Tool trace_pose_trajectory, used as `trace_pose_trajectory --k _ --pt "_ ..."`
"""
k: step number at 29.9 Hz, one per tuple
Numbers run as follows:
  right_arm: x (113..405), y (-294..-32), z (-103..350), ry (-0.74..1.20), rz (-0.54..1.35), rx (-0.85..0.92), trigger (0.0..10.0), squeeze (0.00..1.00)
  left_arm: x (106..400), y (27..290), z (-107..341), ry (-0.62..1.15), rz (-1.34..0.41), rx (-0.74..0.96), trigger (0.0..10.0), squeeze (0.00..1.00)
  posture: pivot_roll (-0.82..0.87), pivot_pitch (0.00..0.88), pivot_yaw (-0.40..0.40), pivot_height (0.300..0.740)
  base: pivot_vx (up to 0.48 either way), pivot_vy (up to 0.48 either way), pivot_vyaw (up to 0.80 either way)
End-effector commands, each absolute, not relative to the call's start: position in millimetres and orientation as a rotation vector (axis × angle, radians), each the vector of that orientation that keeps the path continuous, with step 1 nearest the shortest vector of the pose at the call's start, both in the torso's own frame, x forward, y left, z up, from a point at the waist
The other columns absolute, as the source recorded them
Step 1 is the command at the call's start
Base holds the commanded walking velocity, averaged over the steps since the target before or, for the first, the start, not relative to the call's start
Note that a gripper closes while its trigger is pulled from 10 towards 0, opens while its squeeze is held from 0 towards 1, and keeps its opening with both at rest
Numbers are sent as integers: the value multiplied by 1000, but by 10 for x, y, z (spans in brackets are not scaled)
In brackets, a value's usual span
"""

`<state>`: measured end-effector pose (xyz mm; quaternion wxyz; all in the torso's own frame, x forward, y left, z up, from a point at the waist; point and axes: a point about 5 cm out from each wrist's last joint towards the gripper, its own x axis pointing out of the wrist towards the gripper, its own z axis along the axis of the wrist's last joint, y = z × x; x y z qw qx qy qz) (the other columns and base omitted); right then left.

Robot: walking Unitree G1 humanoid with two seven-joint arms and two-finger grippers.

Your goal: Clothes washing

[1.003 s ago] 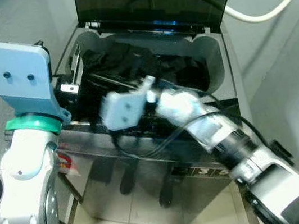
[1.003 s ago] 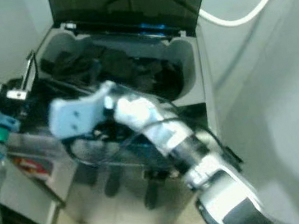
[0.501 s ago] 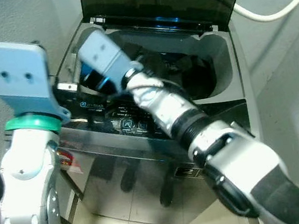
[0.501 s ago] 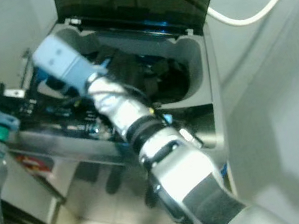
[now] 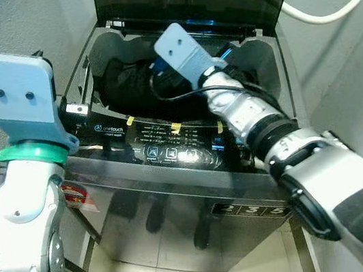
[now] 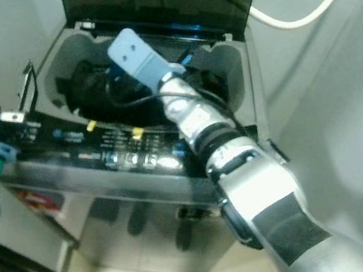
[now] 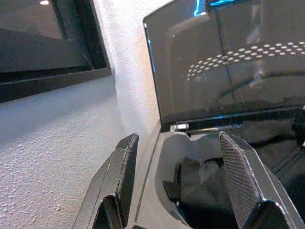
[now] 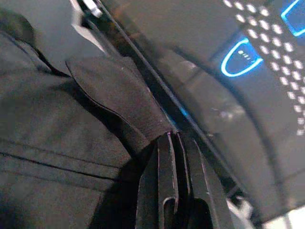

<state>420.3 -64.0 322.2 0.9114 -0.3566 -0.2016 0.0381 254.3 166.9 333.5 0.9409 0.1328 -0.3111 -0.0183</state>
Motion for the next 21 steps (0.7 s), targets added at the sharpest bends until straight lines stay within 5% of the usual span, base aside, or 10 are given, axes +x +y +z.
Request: trace_pose_trajectory --k 1,3,4,5,6,10,15,21 --pt "4212 -675 3125 -403 76 -769 10000 0 2521 1645 3321 -633 -57 275 10000 0 197 165 -21 740 0 0 0" --pt "4210 -668 3096 -399 89 -764 10000 0 2532 1633 3326 -633 -63 274 10000 0 196 163 -16 740 0 0 0" --pt "4208 -659 3080 -396 100 -762 10000 573 2539 1626 3330 -634 -66 274 10000 0 196 162 -15 740 0 0 0" --pt "4208 -659 3080 -396 100 -762 10000 573 2539 1626 3330 -634 -66 274 10000 0 196 162 -15 740 0 0 0" --pt "4207 -656 3068 -395 107 -761 10000 1000 2543 1621 3333 -635 -68 274 10000 0 200 158 -14 740 0 0 0" --pt "4206 -645 3041 -382 153 -760 10000 1000 2545 1621 3340 -637 -71 276 10000 0 203 156 -15 740 0 0 0" --pt "4157 -519 2971 -315 479 -676 10000 1000 2537 1627 3332 -636 -69 279 10000 0 202 149 -16 740 0 0 0" --pt "4183 -636 2932 -223 536 -729 10000 1000 2541 1628 3323 -635 -71 280 10000 0 196 142 -15 740 0 0 0"
